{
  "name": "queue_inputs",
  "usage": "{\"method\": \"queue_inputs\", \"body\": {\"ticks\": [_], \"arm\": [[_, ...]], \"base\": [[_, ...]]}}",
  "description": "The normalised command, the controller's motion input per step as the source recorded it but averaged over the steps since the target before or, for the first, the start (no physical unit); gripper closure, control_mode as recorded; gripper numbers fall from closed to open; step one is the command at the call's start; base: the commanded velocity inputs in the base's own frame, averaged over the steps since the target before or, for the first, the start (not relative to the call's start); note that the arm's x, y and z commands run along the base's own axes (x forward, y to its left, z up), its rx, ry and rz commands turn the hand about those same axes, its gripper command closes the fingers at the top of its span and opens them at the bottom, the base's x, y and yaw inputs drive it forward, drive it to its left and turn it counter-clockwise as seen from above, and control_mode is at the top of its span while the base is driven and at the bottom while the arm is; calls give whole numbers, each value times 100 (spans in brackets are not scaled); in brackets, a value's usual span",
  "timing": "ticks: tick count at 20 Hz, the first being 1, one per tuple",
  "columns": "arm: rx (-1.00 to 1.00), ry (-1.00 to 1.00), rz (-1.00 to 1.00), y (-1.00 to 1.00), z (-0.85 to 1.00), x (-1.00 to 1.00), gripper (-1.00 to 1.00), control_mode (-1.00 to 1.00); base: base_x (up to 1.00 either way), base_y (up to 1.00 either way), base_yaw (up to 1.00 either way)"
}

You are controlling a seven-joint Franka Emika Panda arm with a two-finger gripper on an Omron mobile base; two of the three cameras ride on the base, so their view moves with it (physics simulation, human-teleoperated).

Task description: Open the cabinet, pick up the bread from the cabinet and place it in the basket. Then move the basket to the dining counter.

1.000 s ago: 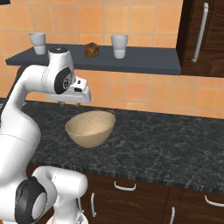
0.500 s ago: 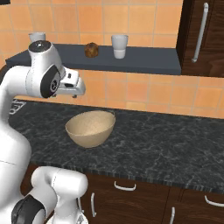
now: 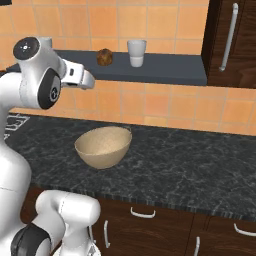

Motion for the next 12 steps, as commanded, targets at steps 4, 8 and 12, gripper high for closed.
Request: {"method": "queue_inputs", "body": {"ticks": [4, 8, 12], "arm": [[0, -21, 0, 0, 35, 51, -100, -100], [0, -7, 0, 0, 61, 30, -100, -100], [0, 1, 0, -3, 34, 34, -100, -100]], "base": [[0, 0, 0], [0, 0, 0], [0, 0, 0]]}}
